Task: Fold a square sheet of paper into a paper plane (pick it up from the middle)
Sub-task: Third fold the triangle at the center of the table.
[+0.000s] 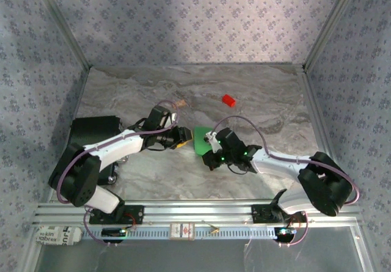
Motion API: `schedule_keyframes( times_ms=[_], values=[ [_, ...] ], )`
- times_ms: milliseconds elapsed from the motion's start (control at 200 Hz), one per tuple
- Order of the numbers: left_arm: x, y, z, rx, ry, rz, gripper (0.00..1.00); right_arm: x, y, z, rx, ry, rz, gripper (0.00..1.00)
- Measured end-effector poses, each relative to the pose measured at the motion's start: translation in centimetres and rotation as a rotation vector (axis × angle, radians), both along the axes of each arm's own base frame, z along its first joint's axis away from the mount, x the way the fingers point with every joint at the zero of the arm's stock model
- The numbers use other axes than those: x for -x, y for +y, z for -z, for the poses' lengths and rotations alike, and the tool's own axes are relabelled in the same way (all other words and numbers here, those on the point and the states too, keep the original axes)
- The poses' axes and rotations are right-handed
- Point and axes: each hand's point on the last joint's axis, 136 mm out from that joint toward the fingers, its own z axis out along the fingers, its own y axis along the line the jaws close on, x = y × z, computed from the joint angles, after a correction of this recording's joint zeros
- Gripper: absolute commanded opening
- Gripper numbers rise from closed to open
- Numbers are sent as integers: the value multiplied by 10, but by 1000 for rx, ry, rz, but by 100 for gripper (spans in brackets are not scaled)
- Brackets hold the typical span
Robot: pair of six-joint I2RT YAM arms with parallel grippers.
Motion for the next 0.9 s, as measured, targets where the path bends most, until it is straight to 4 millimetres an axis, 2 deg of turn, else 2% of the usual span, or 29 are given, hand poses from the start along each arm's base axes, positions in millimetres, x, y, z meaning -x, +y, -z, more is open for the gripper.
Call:
schedule_keyframes(
  times_ms=[195,375,485,899],
  values=[
    [0,-1,9,-9,25,6,30,14,10,4,-59,111,-45,4],
    [-2,-6,12,-5,36,17,21,21,24,-7,-136,133,-88,4],
    [-4,-10,15,-3,48,28,12,24,30,-12,-165,132,-108,3],
    [-24,-33,37,-40,65,110,7,28,29,6,-143,174,-108,1]
  ],
)
